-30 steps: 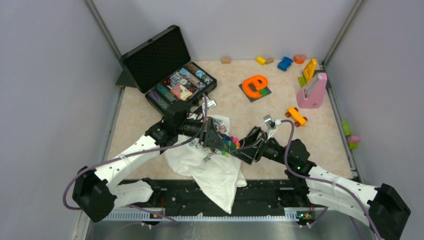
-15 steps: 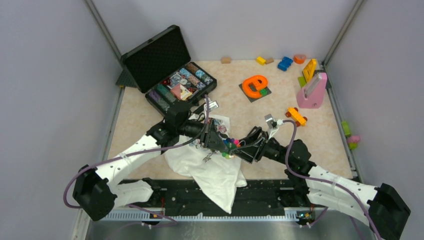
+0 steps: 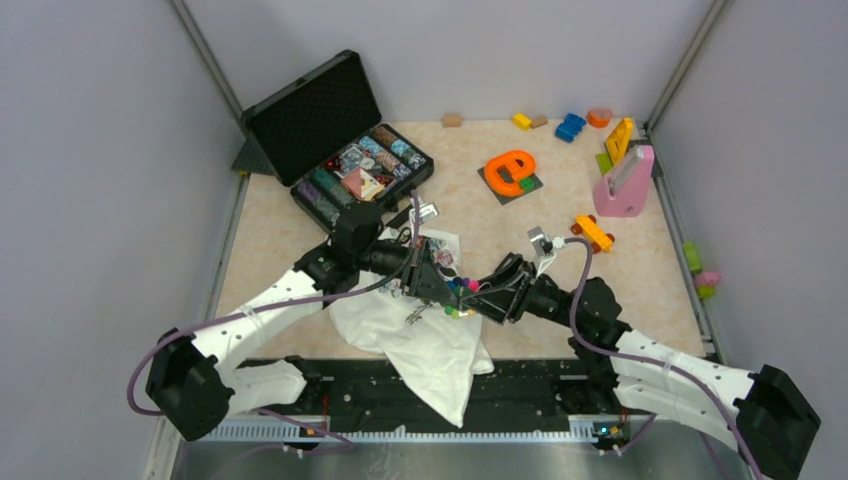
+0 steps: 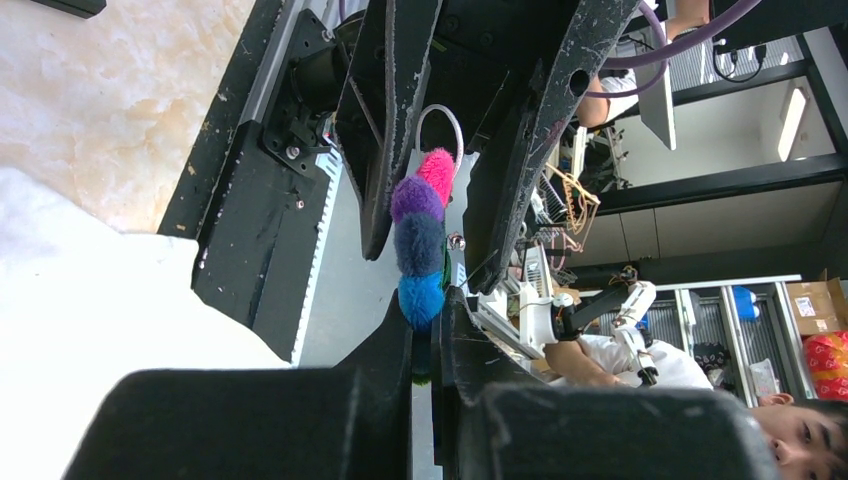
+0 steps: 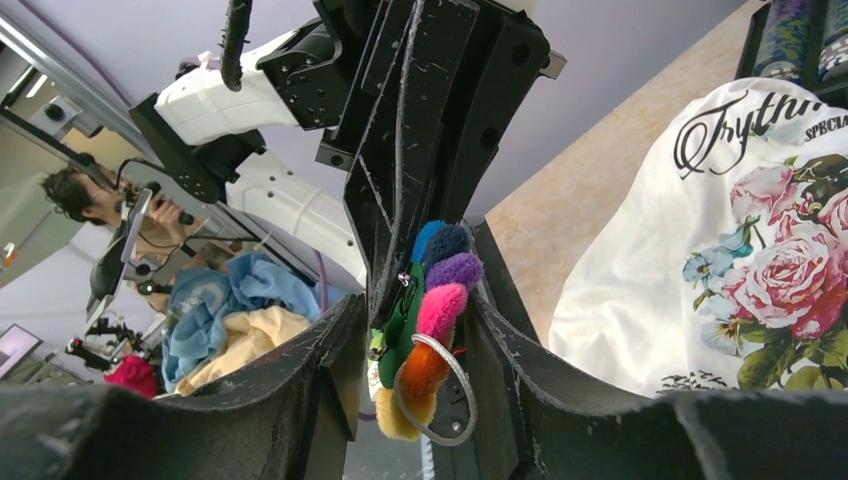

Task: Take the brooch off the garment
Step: Close the brooch.

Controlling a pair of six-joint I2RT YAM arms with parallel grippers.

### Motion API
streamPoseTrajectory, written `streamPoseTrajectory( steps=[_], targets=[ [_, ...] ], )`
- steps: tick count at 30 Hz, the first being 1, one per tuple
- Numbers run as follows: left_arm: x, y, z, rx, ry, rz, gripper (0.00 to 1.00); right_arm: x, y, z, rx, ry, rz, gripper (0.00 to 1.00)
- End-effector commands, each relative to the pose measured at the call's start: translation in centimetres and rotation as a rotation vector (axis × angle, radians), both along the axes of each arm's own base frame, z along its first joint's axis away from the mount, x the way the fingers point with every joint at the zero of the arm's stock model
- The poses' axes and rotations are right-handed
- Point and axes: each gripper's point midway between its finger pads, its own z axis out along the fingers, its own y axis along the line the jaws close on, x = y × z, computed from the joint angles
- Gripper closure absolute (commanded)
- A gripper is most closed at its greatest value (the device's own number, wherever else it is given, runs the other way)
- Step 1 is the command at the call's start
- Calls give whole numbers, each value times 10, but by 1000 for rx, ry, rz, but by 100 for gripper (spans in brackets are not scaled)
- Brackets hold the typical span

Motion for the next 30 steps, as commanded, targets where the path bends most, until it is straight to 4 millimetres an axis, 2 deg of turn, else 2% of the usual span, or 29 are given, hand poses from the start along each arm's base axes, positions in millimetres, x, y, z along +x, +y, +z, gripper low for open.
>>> streamPoseTrajectory(
  steps=[1, 30],
  targets=[
    [0, -4, 18, -53, -77, -23, 100, 0, -1, 28, 60, -63, 3, 59],
    [-1, -2, 23, -62, -114, -30, 100, 9, 4, 1, -31, 21, -16, 69]
  ],
)
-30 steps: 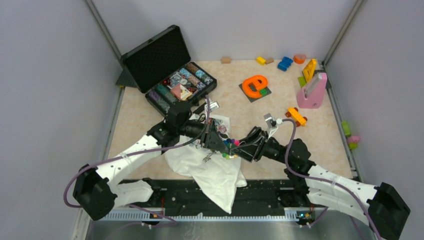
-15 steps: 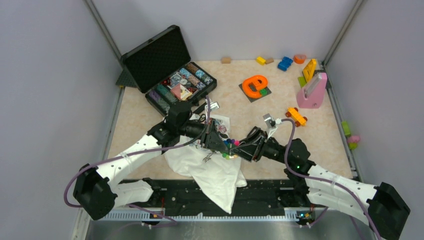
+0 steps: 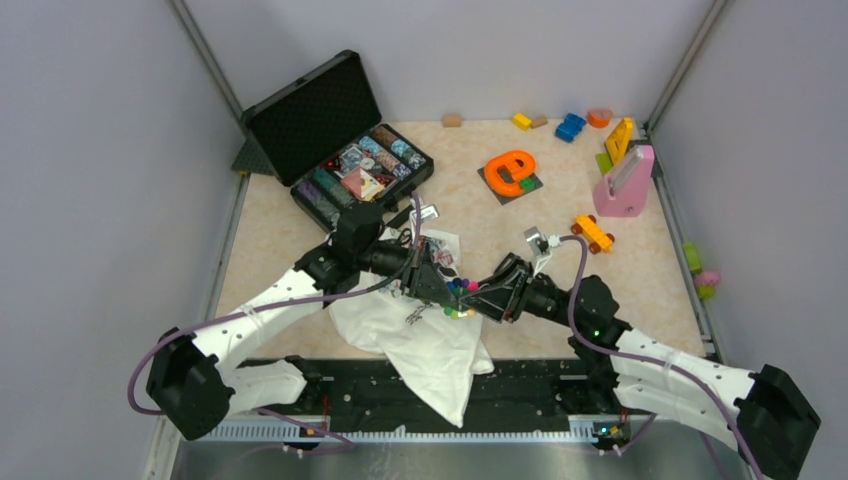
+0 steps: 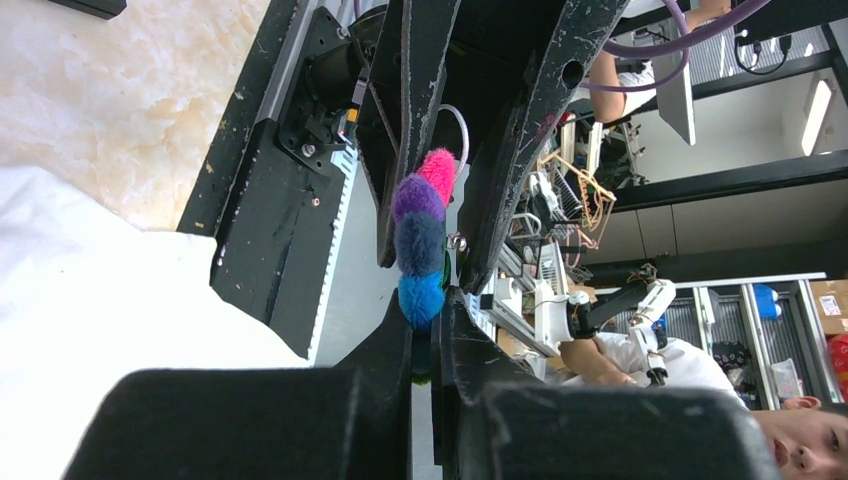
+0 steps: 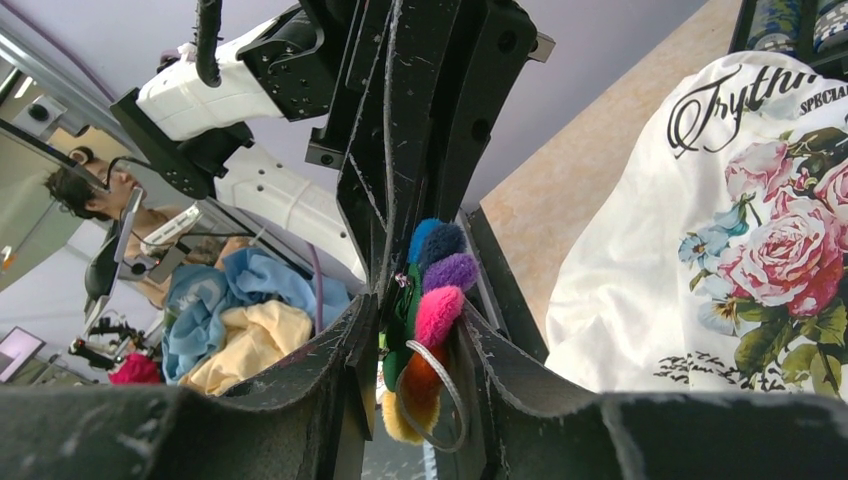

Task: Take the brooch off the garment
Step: Close the brooch.

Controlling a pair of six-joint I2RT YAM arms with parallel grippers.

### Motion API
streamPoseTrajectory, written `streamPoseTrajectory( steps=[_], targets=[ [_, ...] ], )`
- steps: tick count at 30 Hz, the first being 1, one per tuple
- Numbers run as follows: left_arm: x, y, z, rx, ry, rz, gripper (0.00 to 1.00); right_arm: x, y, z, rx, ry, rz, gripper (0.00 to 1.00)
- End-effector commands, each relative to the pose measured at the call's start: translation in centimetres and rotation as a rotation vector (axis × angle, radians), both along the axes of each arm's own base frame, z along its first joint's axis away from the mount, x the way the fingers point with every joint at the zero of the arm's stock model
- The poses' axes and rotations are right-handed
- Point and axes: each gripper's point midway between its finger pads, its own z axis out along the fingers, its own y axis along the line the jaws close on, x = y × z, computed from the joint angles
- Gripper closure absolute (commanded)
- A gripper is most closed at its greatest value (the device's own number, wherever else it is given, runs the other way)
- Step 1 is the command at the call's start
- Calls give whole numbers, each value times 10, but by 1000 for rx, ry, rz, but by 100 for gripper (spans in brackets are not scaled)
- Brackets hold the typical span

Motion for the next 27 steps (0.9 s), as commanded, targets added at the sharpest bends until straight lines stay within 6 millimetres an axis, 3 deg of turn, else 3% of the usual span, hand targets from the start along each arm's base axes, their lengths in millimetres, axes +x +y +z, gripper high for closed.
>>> streamPoseTrajectory(
  steps=[1, 19, 27],
  targets=[
    [-2, -2, 30, -77, -93, -31, 100, 7, 1, 8, 6, -13, -17, 70],
    [-5, 0, 31, -82, -108, -29, 100, 7, 0, 1, 12, 25, -15, 78],
    [-4, 0, 27, -64, -94, -27, 100, 5, 1, 6, 19, 5, -4, 73]
  ],
)
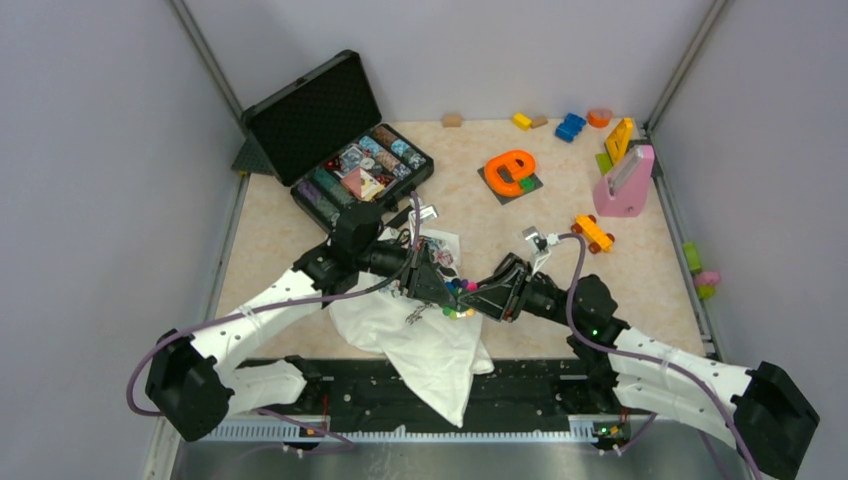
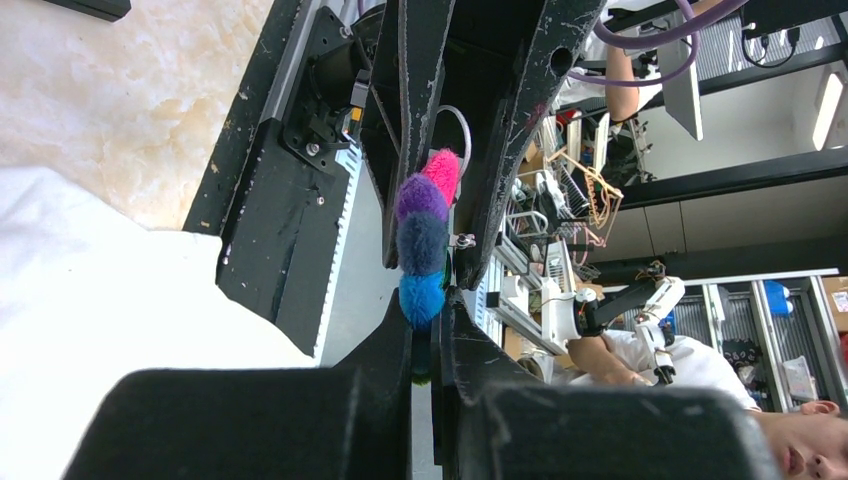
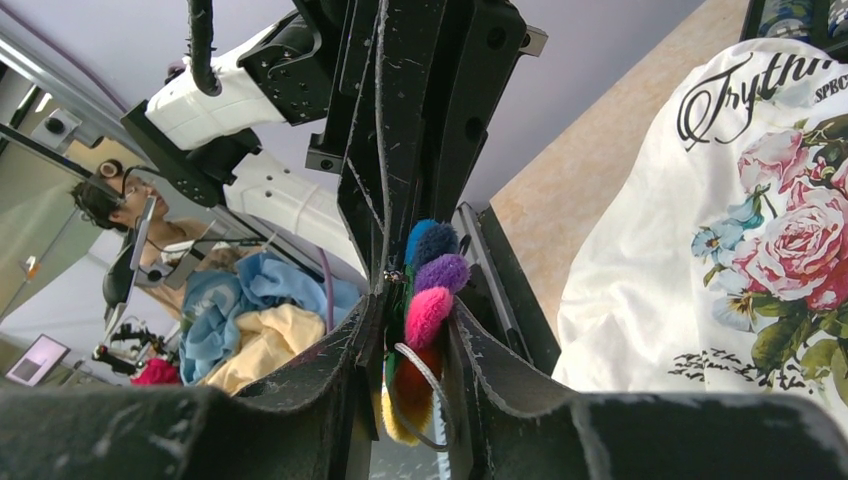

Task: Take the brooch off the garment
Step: Close the brooch.

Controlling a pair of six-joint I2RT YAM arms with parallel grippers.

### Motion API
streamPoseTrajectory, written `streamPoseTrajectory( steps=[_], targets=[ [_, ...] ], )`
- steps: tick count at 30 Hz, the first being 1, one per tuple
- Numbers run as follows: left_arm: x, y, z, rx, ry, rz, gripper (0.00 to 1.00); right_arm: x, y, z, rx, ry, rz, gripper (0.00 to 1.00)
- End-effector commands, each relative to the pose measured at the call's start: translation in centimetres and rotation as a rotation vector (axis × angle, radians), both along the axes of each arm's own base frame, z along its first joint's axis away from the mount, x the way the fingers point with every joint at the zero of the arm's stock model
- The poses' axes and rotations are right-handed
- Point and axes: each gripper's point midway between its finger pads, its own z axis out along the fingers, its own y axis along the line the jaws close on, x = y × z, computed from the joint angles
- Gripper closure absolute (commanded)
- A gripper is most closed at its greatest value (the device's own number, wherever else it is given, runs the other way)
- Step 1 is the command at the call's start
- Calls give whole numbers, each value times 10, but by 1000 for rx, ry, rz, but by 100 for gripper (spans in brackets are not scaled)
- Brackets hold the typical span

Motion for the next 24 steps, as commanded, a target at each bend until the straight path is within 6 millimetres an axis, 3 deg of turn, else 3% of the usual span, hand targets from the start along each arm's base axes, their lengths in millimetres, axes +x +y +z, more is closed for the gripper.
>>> streamPoseTrajectory(
  steps=[1, 11, 24],
  targets=[
    [-3, -2, 26, -61, -69, -24, 100, 5, 0, 6, 4, -34, -12, 73],
    [-3, -3, 26, -61, -69, -27, 100, 4, 2, 7, 3, -44, -2, 68],
    [-2, -3, 25, -58, -66, -26, 100, 2, 3, 5, -15, -53, 8, 70]
  ],
)
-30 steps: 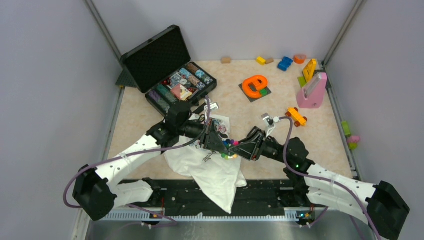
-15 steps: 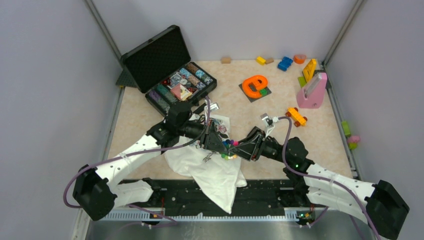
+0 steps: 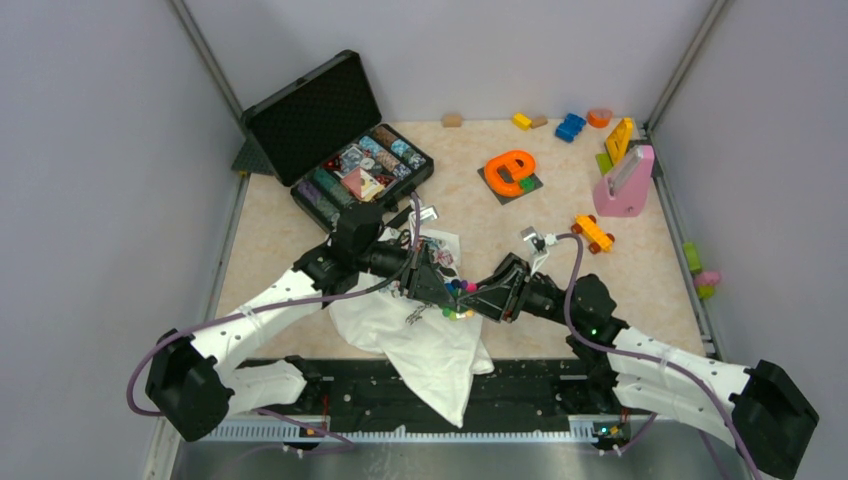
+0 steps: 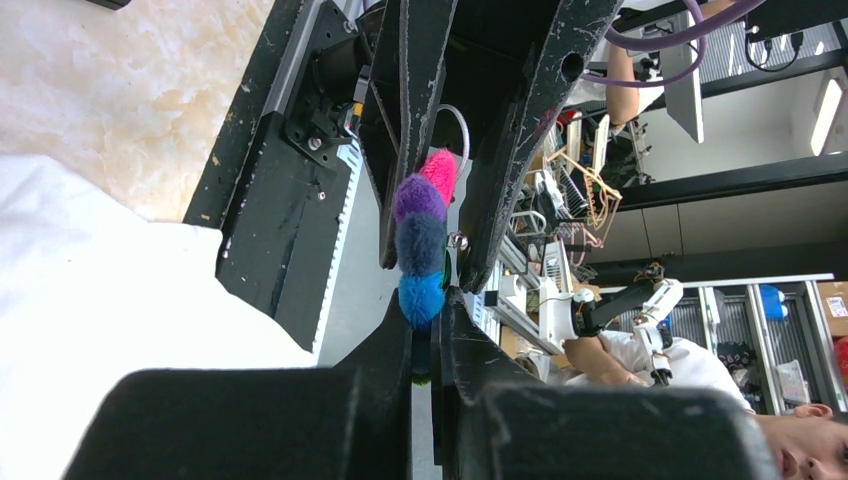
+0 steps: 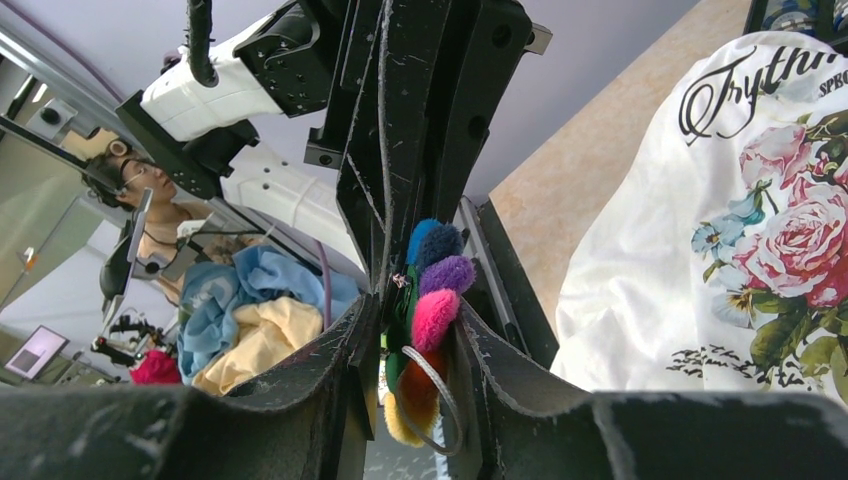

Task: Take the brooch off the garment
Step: Close the brooch.

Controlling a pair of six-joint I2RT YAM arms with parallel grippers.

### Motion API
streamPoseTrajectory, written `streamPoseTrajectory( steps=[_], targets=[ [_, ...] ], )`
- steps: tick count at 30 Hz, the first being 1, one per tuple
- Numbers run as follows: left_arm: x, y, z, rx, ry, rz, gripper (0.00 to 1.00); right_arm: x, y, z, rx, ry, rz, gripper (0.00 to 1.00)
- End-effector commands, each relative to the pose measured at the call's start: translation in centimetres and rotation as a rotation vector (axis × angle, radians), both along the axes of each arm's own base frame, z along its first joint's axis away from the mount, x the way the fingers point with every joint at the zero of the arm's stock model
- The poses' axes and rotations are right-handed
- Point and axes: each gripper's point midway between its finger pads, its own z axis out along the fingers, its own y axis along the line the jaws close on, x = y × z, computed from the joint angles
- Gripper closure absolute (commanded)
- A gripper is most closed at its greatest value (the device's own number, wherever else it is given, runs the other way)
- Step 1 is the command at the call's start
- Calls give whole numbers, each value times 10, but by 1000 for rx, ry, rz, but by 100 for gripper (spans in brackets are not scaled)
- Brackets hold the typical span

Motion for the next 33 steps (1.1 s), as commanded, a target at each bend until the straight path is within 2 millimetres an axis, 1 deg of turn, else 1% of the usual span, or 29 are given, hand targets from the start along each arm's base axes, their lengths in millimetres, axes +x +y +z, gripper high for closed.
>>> streamPoseTrajectory(
  steps=[1, 13, 25, 33],
  targets=[
    [-2, -3, 28, -73, -81, -30, 100, 3, 2, 7, -10, -50, -2, 70],
    [-3, -4, 27, -73, -77, -38, 100, 1, 8, 3, -36, -52, 36, 70],
    [-5, -7, 26, -71, -82, -53, 100, 1, 9, -2, -53, -41, 46, 71],
    [-5, -7, 27, -70, -85, -46, 100, 2, 8, -3, -45, -11, 35, 76]
  ],
)
